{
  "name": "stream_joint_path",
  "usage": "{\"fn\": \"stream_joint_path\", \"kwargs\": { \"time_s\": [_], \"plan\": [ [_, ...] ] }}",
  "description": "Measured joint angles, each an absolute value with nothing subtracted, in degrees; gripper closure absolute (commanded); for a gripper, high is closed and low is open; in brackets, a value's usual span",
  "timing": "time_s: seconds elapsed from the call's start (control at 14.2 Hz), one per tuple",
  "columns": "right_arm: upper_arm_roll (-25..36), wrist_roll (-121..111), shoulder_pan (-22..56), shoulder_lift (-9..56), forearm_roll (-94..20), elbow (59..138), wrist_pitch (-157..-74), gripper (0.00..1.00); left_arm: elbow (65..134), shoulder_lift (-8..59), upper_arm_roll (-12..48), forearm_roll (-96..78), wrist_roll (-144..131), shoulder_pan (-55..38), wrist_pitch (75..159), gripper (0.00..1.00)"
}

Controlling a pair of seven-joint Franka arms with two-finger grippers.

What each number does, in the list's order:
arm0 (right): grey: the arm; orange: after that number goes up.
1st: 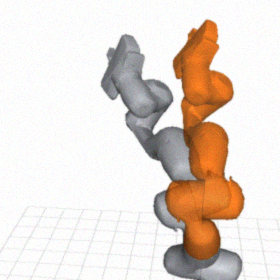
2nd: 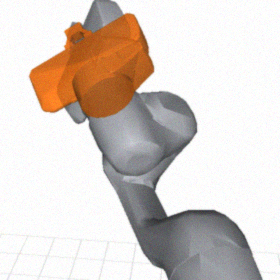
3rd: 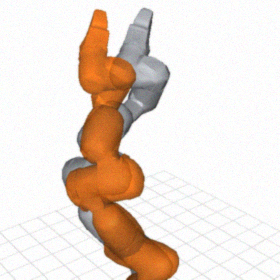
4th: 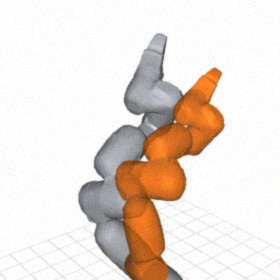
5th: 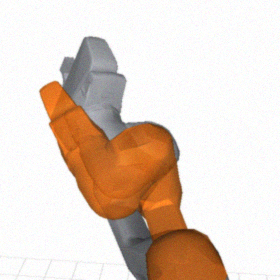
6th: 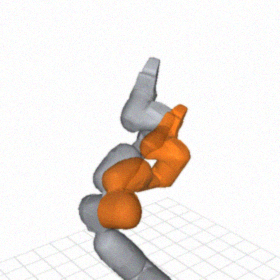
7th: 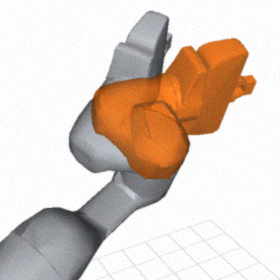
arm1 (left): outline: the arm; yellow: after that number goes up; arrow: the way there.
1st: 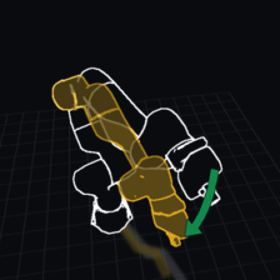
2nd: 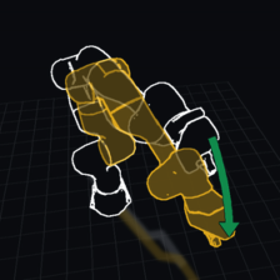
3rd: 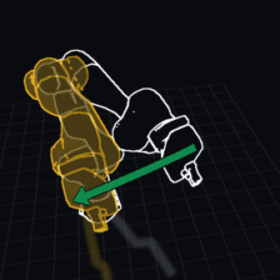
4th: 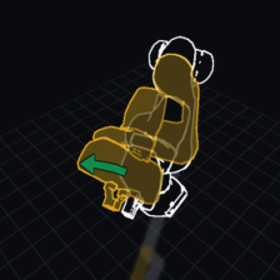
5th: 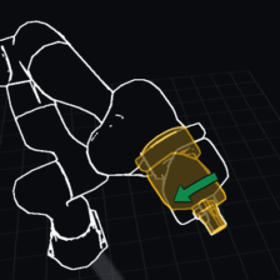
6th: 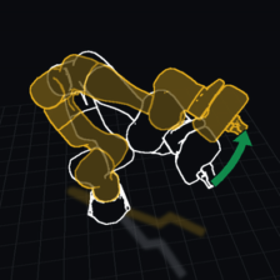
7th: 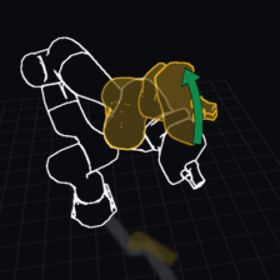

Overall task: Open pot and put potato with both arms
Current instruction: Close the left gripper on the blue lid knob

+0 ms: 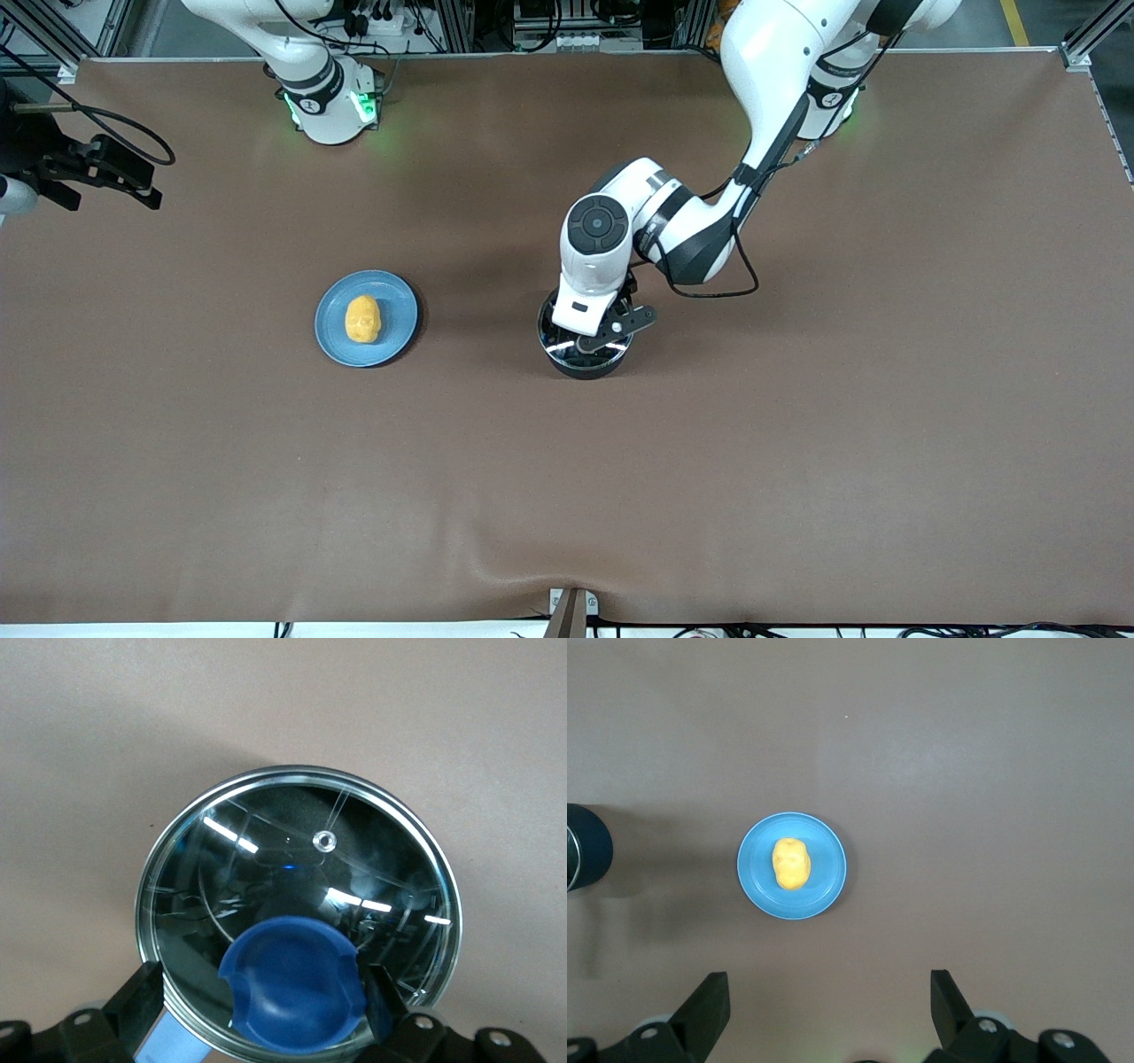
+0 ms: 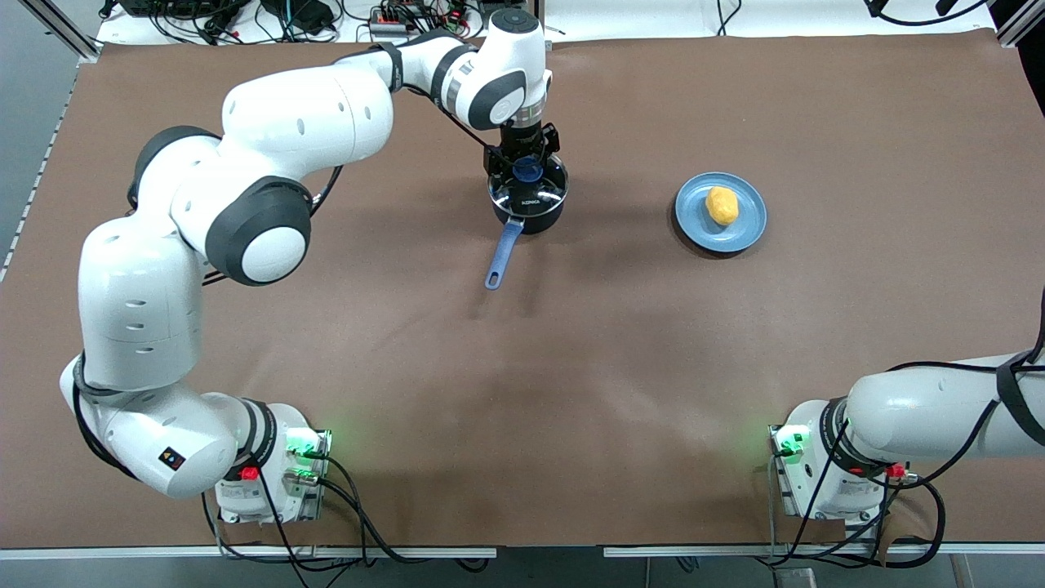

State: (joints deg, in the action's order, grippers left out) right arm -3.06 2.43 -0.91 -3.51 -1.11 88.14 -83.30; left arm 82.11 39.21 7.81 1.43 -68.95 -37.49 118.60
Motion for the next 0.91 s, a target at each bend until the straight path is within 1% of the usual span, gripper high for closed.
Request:
{"fn": "stream_joint_path", "kwargs": {
  "time_s": [0.07, 0.14, 0.21, 0.28, 0.35, 0.42, 0.56, 0.7, 0.91],
  "plan": [
    [-3.06, 2.43, -0.91, -3.5, -1.11, 88.14, -83.3, 0.0, 82.11, 39.34, 7.79, 1.43, -68.95, -37.49, 118.8, 0.17],
    [-3.06, 2.43, -0.92, -3.49, -1.11, 88.14, -83.3, 0.0, 82.11, 39.45, 7.78, 1.43, -68.95, -37.49, 118.93, 0.27],
    [-3.06, 2.43, -0.92, -3.48, -1.11, 88.14, -83.3, 0.0, 82.11, 39.52, 7.78, 1.43, -68.97, -37.49, 119.01, 0.4],
    [-3.06, 2.42, -0.91, -3.48, -1.11, 88.14, -83.3, 0.0, 82.08, 39.54, 7.78, 1.43, -68.98, -37.49, 119.33, 0.58],
    [-3.06, 2.42, -0.91, -3.47, -1.11, 88.14, -83.3, 0.0, 81.93, 39.55, 7.78, 1.43, -68.98, -37.52, 119.71, 0.68],
    [-3.06, 2.42, -0.91, -3.44, -1.11, 88.14, -83.3, 0.0, 81.82, 39.55, 7.78, 1.43, -69.0, -37.53, 119.73, 0.74],
    [-3.06, 2.42, -0.91, -3.2, -1.12, 88.14, -83.29, 0.0, 81.82, 39.55, 7.78, 1.43, -69.27, -37.53, 119.72, 0.76],
    [-3.06, 2.37, -0.91, -2.72, -1.11, 88.14, -83.31, 0.0, 81.81, 39.55, 7.77, 1.43, -69.65, -37.53, 119.71, 0.81],
    [-3.14, 2.23, -0.91, -2.15, -1.11, 88.14, -83.41, 0.0, 81.19, 39.37, 7.54, 1.43, -69.73, -37.33, 118.9, 0.82]
  ]
}}
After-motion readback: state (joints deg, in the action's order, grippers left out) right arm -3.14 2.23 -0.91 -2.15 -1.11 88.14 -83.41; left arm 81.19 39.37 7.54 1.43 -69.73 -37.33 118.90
